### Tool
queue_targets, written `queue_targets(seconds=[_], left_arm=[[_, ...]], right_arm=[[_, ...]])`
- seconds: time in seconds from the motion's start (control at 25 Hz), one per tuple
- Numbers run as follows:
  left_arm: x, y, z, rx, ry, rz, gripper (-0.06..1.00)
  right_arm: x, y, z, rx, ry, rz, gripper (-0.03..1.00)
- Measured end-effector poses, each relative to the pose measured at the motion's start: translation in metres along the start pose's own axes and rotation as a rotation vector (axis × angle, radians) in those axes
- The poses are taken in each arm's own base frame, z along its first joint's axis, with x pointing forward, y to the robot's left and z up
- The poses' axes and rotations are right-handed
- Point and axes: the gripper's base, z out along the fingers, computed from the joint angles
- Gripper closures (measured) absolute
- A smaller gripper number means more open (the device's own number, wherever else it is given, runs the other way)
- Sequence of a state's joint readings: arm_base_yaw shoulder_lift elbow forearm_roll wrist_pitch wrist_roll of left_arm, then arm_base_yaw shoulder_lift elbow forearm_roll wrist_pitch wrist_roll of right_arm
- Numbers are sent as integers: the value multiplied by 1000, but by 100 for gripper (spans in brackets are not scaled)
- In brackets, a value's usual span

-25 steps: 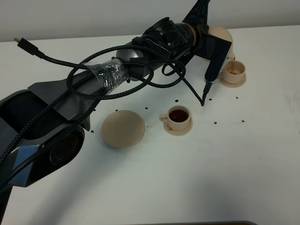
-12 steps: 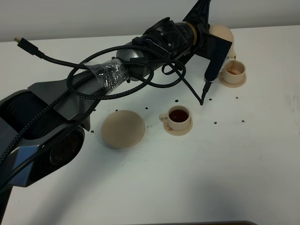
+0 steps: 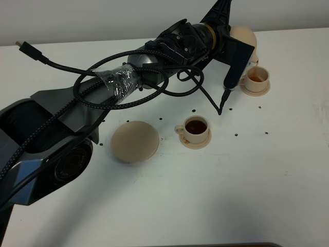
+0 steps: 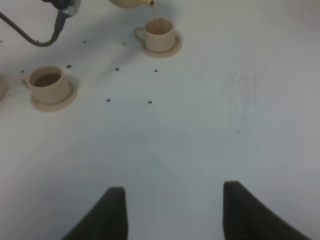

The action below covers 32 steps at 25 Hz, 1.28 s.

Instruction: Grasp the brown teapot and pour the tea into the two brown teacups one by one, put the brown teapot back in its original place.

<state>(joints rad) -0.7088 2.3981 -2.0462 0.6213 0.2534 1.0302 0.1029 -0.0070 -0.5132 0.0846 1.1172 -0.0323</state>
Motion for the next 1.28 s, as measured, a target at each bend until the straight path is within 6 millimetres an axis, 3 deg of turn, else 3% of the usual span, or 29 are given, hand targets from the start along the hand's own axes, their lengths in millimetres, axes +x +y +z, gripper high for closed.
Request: queue_targets(seconds=[1.28], left_arm=[[-6, 3, -1, -26, -5, 70, 82]], right_arm=[[0, 0, 0, 0, 0, 1, 55]])
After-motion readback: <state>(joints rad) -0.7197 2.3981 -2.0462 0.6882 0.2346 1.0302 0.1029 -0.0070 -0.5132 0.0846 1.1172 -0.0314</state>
